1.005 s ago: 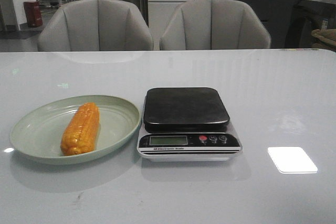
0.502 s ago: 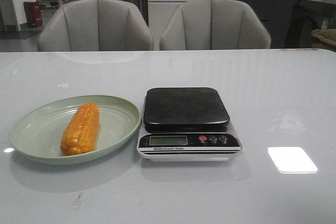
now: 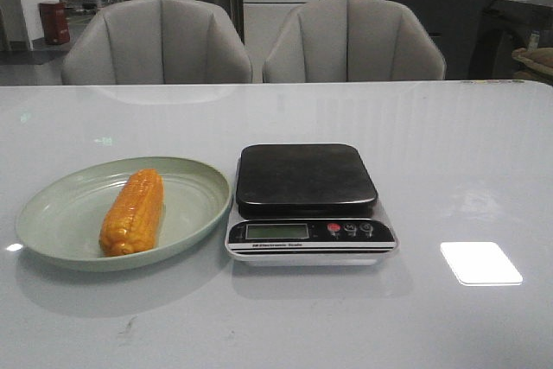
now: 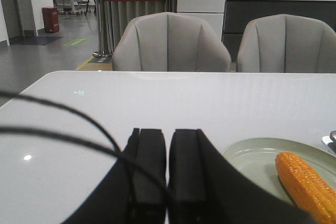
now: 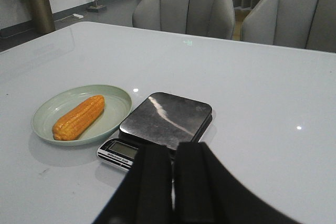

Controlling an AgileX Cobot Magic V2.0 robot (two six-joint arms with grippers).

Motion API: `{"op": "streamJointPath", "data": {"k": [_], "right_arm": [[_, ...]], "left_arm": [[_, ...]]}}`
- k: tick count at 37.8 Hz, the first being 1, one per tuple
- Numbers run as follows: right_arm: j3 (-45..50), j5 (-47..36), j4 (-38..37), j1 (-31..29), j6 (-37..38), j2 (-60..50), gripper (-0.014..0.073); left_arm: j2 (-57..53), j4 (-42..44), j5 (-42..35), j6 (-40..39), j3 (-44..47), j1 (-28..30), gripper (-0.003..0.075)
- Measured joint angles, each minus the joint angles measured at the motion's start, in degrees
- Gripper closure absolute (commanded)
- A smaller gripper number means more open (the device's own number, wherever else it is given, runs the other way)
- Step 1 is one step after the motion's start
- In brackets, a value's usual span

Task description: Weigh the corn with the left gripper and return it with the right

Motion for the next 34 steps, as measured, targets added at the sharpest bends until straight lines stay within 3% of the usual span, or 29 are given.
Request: {"op": "streamJointPath", "data": {"k": [23, 27, 34], "right_arm": [[0.6, -1.5, -1.1, -1.1, 0.0, 0.0, 0.0410], [1.9, -2.1, -2.8, -5.1, 0.0, -0.1, 0.0410], [7.5, -6.4, -4.2, -17.6, 0.0, -3.5, 0.0410]], "left_arm": [[0.0, 0.0, 0.0, 0.0, 0.0, 0.2, 0.0599], [0.0, 0.0, 0.0, 0.0, 0.0, 0.2, 0.0599], [0.0, 0.0, 0.0, 0.0, 0.0, 0.2, 0.0599]]}}
